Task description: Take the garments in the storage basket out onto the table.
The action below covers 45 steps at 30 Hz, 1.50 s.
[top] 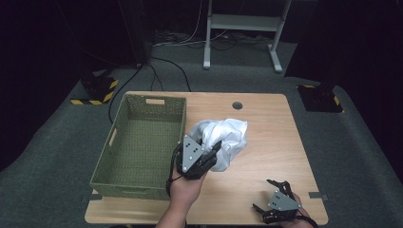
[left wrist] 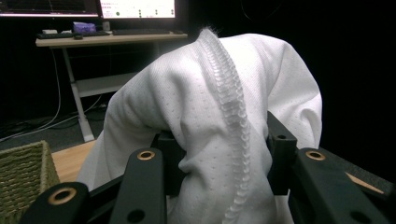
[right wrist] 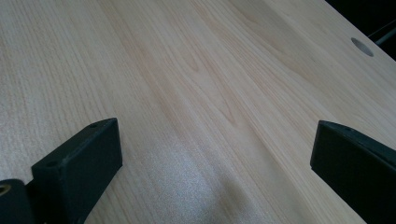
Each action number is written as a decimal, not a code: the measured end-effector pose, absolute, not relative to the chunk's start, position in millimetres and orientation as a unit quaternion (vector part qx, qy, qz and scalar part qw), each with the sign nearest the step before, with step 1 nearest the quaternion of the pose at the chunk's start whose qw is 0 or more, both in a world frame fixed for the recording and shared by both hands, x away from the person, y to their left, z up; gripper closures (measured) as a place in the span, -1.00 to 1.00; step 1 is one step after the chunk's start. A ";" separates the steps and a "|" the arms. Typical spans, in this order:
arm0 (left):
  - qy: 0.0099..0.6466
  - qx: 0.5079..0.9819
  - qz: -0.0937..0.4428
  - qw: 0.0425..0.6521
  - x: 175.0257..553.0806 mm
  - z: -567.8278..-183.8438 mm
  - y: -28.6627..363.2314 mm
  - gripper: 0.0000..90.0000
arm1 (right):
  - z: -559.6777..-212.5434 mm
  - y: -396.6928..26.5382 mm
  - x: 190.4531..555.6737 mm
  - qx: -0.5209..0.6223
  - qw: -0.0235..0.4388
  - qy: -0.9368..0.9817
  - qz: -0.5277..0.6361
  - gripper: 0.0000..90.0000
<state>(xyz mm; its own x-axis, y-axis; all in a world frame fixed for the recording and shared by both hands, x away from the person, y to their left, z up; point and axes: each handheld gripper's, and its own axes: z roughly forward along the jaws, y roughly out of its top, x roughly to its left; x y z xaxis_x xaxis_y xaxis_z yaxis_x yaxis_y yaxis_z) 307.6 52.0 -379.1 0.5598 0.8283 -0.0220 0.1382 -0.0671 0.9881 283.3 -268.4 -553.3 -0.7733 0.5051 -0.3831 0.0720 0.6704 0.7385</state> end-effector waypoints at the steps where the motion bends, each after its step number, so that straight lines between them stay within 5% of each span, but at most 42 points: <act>1: 0.362 0.667 0.297 0.579 308.3 -379.5 51.3 0.34 | -553.3 -268.4 283.3 0.167 0.293 0.866 0.370 -0.96; 45: 0.398 0.708 0.247 0.528 343.1 -434.7 22.4 0.34 | -553.5 -268.3 282.8 0.166 0.293 0.866 0.371 -0.96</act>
<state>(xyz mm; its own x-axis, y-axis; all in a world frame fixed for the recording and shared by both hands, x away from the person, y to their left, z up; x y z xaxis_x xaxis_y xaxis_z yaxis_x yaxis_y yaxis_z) 343.1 22.4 -434.7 0.5611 0.8247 -0.0706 0.3025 -0.1249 0.9449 282.8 -268.3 -553.5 -0.7737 0.5041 -0.3837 0.0699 0.6699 0.7391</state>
